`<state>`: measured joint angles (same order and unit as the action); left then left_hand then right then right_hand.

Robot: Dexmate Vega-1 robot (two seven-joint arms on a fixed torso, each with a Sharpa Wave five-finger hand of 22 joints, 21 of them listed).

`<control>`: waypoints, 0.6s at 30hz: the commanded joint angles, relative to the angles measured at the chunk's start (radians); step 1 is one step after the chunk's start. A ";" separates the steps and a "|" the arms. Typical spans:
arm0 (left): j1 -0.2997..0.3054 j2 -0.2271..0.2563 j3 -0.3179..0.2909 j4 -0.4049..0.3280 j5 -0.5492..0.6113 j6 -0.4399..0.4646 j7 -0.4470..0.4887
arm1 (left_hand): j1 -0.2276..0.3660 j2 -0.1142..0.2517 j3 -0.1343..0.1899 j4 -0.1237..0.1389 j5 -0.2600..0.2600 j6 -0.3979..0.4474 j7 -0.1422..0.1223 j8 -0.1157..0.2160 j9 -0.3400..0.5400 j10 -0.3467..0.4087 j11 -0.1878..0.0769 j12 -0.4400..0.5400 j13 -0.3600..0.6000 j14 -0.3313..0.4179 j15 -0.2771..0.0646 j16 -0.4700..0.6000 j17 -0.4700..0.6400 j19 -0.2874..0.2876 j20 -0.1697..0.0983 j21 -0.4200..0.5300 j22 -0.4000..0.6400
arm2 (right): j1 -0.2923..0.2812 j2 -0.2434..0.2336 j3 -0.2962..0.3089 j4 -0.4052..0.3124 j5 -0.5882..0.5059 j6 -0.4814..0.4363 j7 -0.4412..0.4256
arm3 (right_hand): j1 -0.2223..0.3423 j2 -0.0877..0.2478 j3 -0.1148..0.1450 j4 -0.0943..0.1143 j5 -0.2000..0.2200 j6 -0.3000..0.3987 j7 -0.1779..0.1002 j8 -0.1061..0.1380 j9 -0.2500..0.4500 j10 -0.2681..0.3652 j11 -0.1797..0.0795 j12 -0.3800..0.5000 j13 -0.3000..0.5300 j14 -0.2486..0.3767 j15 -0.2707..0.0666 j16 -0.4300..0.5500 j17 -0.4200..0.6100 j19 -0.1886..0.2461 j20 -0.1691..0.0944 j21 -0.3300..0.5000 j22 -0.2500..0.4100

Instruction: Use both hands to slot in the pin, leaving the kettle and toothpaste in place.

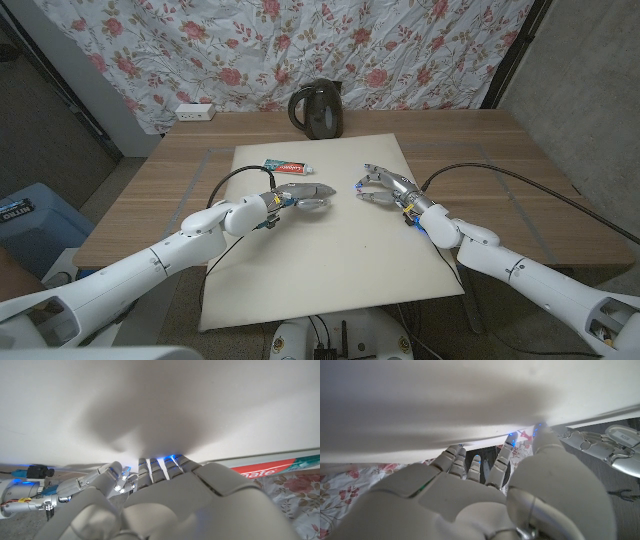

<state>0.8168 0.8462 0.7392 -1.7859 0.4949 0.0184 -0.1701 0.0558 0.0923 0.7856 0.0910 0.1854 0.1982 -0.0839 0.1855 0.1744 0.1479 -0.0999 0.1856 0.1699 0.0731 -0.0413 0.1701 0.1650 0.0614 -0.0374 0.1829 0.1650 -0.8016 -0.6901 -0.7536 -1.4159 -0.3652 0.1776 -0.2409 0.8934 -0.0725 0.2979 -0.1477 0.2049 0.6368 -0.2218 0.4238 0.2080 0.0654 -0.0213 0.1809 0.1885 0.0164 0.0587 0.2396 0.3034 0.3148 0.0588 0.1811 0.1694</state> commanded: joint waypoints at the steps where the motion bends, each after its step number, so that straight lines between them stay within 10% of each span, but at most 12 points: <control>1: 0.011 0.005 -0.006 0.000 0.004 -0.007 0.020 | 0.011 0.094 0.006 0.000 -0.004 0.012 -0.001 0.001 0.004 0.004 -0.001 0.006 0.005 0.008 -0.062 0.006 0.003 0.009 -0.099 0.009 0.005 | 0.008 -0.012 0.002 -0.008 0.006 0.017 0.042 | -0.019 -0.008 -0.006 0.004 0.015 -0.035 0.002 -0.022 -0.002 -0.020 0.005 -0.001 0.003 -0.018 0.012 -0.006 0.003 -0.019 0.006 0.001 0.003; 18: 0.045 0.027 -0.035 -0.024 0.019 -0.018 0.078 | 0.012 0.096 0.004 -0.001 -0.005 0.003 -0.008 -0.004 0.004 -0.008 -0.002 0.001 0.005 0.000 -0.066 0.006 0.004 0.007 -0.101 0.008 0.005 | 0.039 -0.017 -0.004 -0.006 -0.003 0.016 0.106 | -0.054 -0.020 -0.018 0.010 0.035 -0.170 0.002 -0.094 -0.008 -0.080 0.020 -0.002 0.004 -0.056 0.036 -0.018 0.006 -0.056 0.021 0.004 0.003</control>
<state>0.8367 0.8584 0.7255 -1.7928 0.5089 0.0068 -0.1278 0.0558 0.0923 0.7854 0.0908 0.1808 0.2038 -0.0896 0.1845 0.1750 0.1476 -0.1001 0.1841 0.1703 0.0730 -0.0412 0.1694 0.1656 0.0632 -0.0356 0.1860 0.1656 -0.7794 -0.7038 -0.7540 -1.4220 -0.3589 0.1959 -0.1696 0.8470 -0.0996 0.2813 -0.1392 0.2330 0.4823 -0.2179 0.3363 0.1987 0.0066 -0.0013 0.1809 0.1884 -0.0307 0.0947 0.2234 0.3043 0.2650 0.0766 0.1745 0.1704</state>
